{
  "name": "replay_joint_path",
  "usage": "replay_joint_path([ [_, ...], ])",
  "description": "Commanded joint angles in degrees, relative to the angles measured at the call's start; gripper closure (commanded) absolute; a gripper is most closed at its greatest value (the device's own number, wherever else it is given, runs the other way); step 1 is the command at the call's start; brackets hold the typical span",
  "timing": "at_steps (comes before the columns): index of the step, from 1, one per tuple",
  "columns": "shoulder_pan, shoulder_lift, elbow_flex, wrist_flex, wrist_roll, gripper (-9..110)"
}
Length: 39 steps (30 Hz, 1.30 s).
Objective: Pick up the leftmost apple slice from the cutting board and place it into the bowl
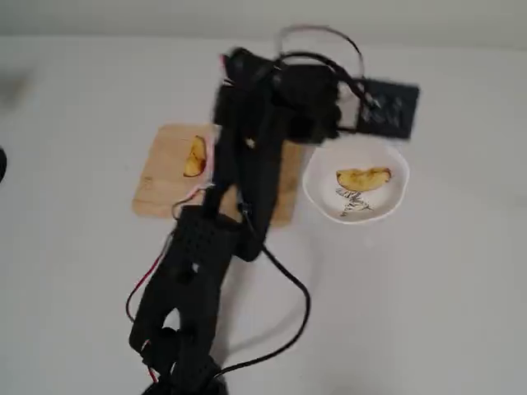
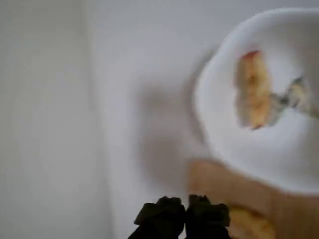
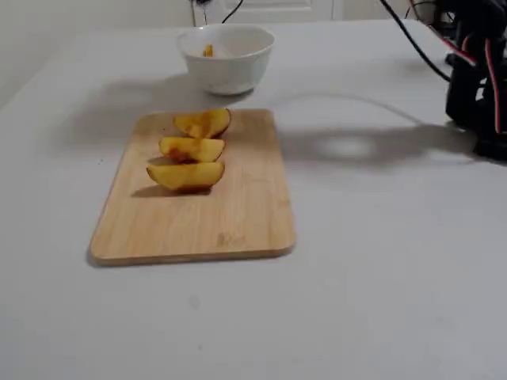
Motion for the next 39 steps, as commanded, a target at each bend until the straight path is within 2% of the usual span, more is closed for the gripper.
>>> replay_joint_path([
  [1,-4.7,18.5,-2.9,1.9,-0.6,101],
  [10,-11.3,44.9,-1.7,1.9,-0.7,102],
  [12,-13.8,52.8,2.9,1.9,-0.7,102],
  [23,-26.2,91.7,47.9,-0.4,7.6,102],
  [30,-25.6,115.0,86.0,-11.2,8.4,102],
  [39,-25.0,134.2,119.5,-19.2,6.9,102],
])
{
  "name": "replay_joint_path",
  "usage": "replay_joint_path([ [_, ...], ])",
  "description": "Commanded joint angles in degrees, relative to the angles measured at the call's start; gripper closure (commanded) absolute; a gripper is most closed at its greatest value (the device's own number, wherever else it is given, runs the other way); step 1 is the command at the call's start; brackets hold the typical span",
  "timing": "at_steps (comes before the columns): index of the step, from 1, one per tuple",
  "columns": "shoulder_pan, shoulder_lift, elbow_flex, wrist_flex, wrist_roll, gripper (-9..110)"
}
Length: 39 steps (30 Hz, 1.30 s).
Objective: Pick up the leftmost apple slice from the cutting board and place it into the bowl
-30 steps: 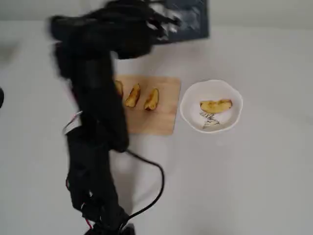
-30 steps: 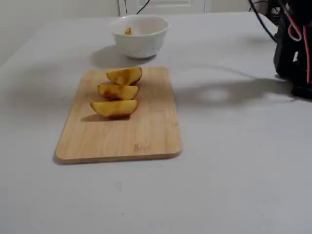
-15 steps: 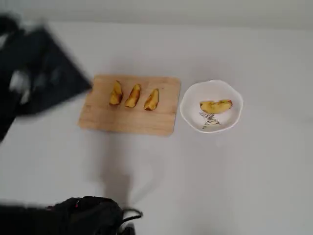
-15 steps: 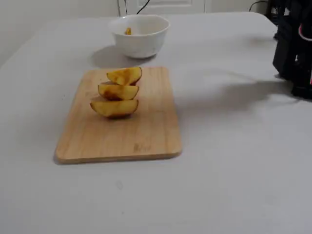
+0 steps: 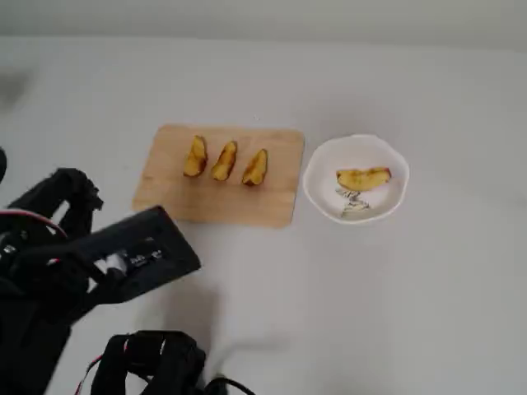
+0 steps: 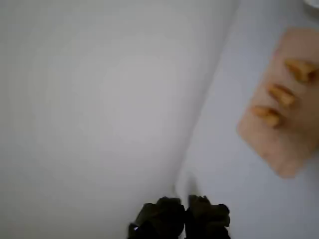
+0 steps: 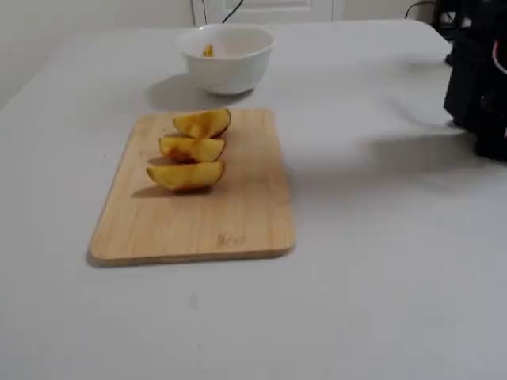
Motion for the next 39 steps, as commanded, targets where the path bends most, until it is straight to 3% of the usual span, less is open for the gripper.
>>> replay_joint_path([
  [1,0.9,8.9,13.8,-4.5,-1.1,102],
  [13,-0.2,10.9,24.1,-7.6,-5.1,102],
  [28,3.1,19.8,49.2,-13.0,-3.5,102],
  [39,-0.7,19.8,65.7,-18.8,-2.6,102],
])
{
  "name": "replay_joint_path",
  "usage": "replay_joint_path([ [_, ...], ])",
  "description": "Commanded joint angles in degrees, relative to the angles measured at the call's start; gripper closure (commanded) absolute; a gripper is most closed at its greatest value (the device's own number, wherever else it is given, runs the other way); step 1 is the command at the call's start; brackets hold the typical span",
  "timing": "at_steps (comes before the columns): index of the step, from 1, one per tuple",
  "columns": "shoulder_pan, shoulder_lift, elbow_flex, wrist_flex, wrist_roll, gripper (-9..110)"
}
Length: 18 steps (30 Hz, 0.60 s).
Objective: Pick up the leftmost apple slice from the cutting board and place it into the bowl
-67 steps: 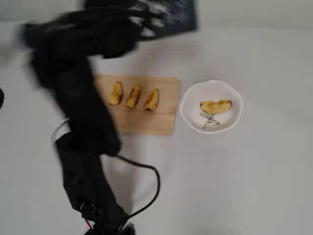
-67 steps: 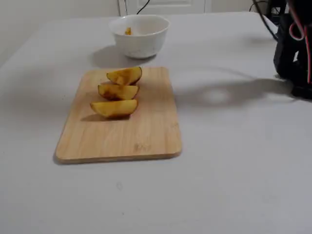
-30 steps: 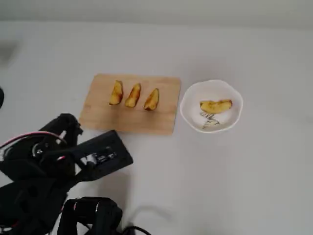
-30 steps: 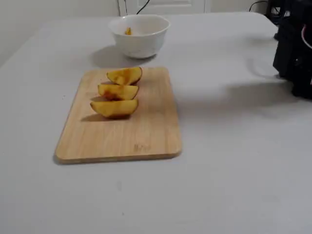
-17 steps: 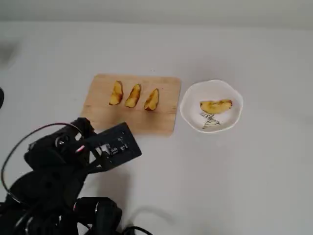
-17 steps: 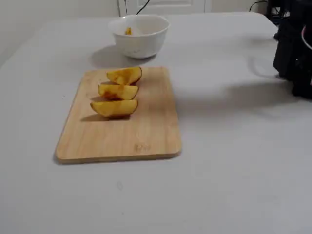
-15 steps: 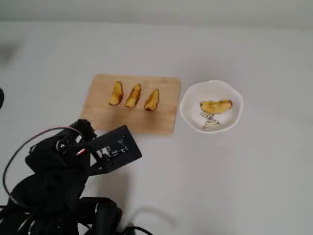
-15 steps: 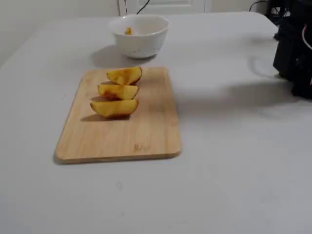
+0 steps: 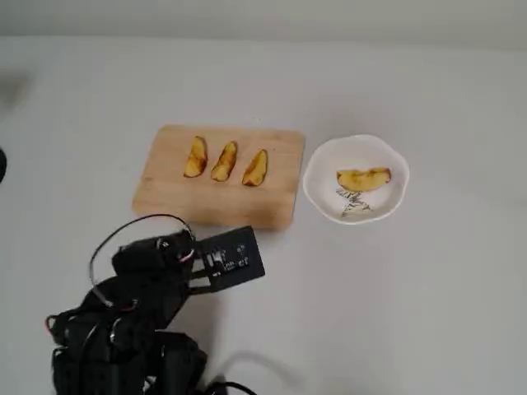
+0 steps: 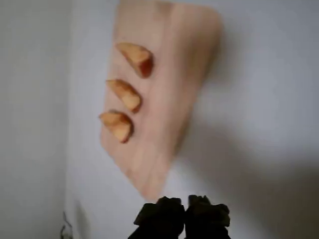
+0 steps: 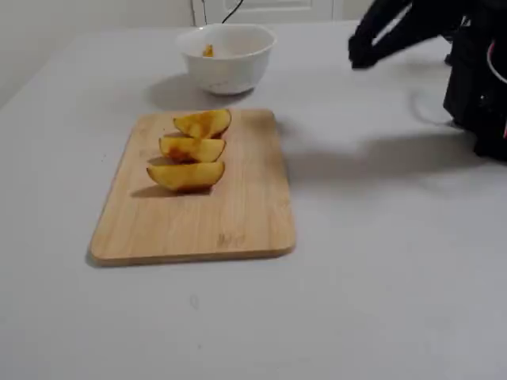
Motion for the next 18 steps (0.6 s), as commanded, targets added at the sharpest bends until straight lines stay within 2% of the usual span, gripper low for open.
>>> replay_joint_path([
  [1,-1.1,0.8,4.0,-3.3,1.1,102],
  [9,-0.3,0.8,11.5,-6.2,3.2,102],
  [18,0.0,0.8,11.9,-6.4,3.8,101],
])
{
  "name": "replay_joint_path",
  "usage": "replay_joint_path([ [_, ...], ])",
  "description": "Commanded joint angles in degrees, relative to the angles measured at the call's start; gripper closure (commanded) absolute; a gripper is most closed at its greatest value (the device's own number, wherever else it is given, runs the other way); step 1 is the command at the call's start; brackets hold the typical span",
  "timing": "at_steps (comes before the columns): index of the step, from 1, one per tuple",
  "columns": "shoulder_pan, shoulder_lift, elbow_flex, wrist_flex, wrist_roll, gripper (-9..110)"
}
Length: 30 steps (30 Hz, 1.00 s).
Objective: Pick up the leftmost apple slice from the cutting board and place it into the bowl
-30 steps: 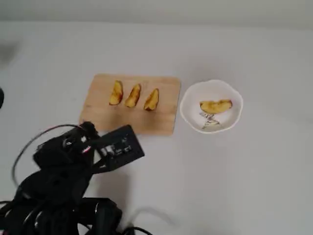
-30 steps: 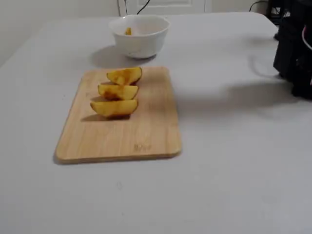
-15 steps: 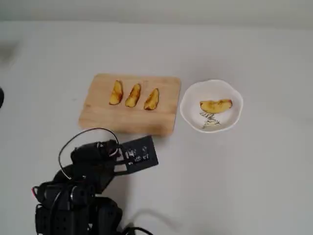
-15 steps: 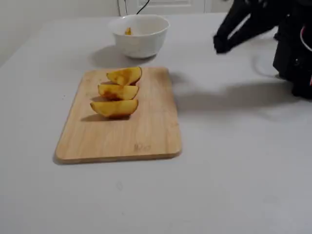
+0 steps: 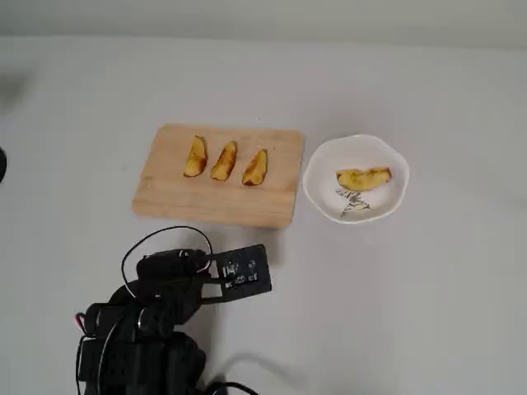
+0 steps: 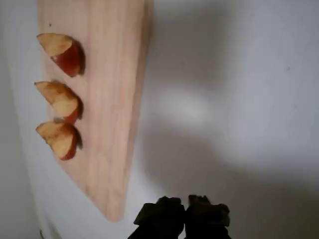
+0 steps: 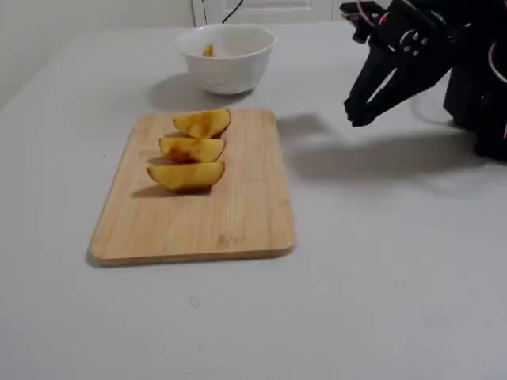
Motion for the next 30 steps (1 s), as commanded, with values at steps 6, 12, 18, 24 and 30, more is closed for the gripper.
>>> replay_joint_path([
  [6,-0.5,0.8,-0.3,-1.1,-0.5,101],
  [12,-0.5,0.8,-0.3,-1.1,-0.5,101],
  [18,-0.5,0.8,-0.3,-1.1,-0.5,101],
  [24,-0.5,0.8,-0.3,-1.1,-0.5,101],
  [30,-0.5,0.8,-0.3,-1.1,-0.5,101],
])
